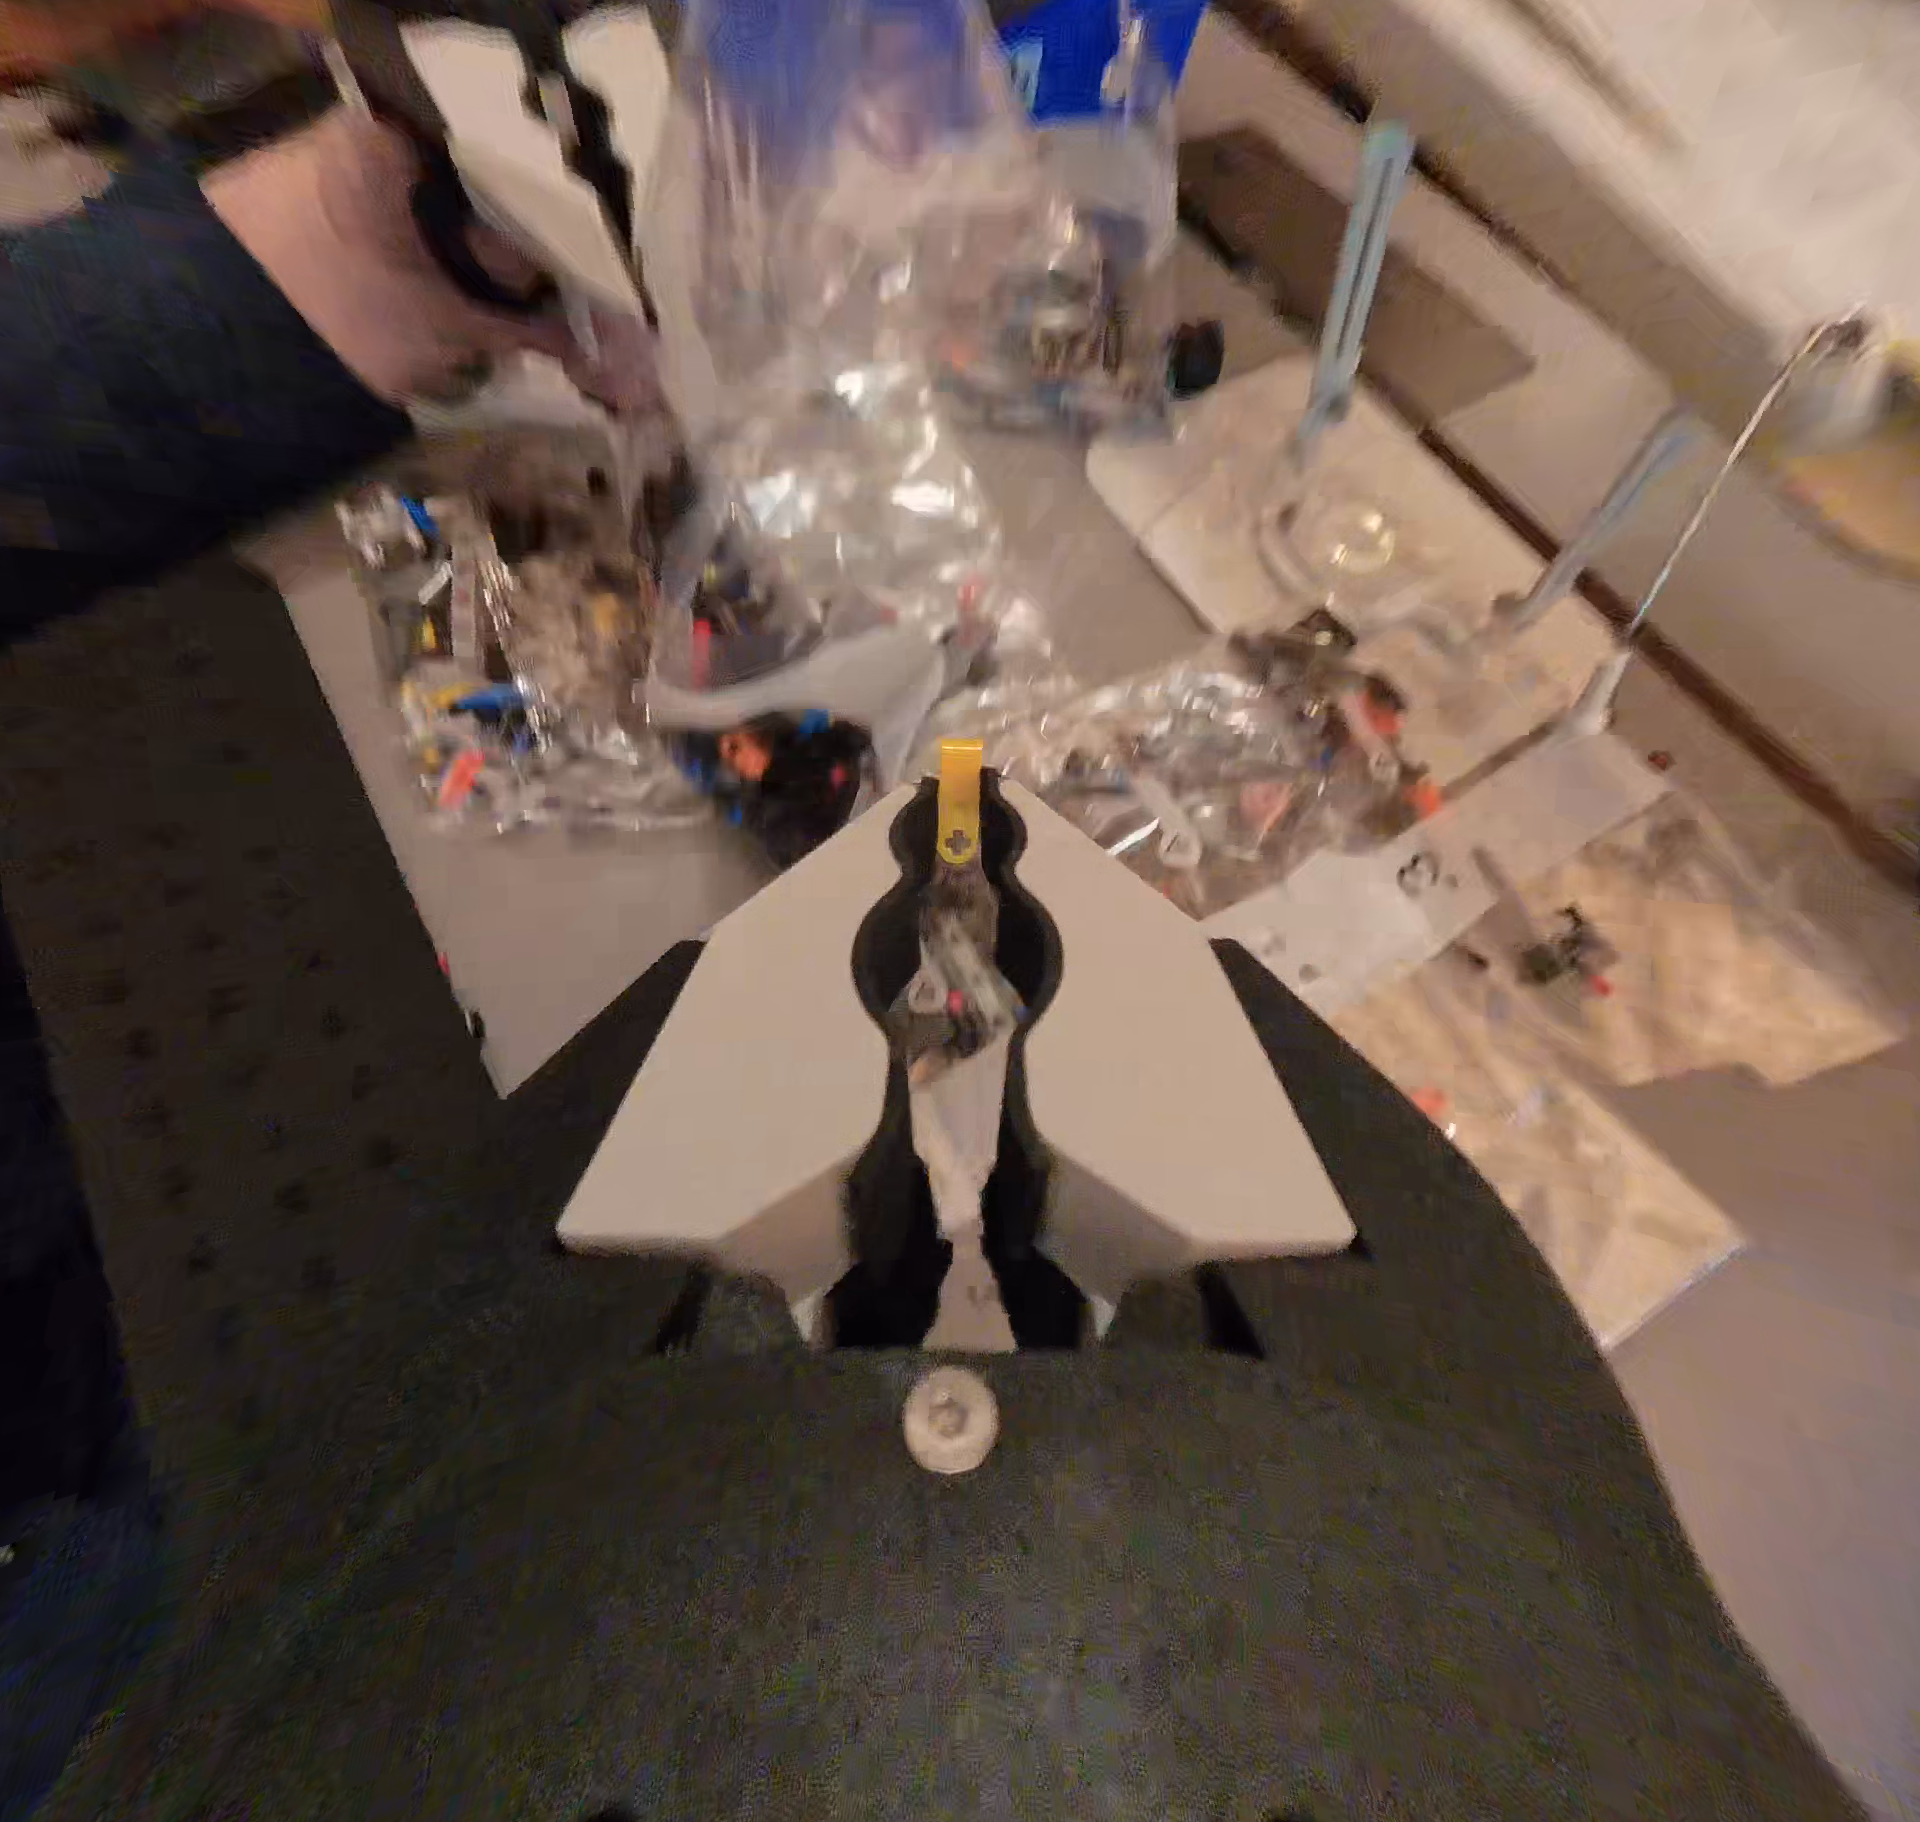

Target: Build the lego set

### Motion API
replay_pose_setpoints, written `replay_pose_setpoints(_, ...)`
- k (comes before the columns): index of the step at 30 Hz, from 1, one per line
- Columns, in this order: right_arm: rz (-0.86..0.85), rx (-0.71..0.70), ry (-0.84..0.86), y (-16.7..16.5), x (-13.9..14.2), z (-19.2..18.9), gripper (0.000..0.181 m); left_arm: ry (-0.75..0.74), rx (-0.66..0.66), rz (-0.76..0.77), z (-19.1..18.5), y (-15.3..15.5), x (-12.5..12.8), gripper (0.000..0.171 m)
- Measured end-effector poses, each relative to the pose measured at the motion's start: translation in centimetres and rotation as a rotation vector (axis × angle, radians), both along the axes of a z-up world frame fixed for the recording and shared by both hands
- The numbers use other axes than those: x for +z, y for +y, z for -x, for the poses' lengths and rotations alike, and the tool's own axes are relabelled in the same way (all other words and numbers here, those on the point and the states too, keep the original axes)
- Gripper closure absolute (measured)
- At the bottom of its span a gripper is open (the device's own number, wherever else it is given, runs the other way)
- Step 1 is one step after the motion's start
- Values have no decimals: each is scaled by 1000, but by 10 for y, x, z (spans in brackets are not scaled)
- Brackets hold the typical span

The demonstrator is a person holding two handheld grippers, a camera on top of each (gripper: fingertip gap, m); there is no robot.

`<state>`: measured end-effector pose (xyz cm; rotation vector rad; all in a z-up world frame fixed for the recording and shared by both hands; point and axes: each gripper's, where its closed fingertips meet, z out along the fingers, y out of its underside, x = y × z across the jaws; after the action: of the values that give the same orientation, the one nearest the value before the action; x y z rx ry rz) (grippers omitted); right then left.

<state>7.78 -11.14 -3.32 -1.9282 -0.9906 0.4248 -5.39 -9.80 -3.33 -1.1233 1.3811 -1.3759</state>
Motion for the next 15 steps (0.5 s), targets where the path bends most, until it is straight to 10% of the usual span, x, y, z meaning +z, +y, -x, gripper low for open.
replay_pose_setpoints(5,-89,63,115,29,57,26,175,2,0,-3,0,0,0,170)
replay_pose_setpoints(15,-102,-8,58,18,47,5,161,2,-2,2,1,1,0,170)
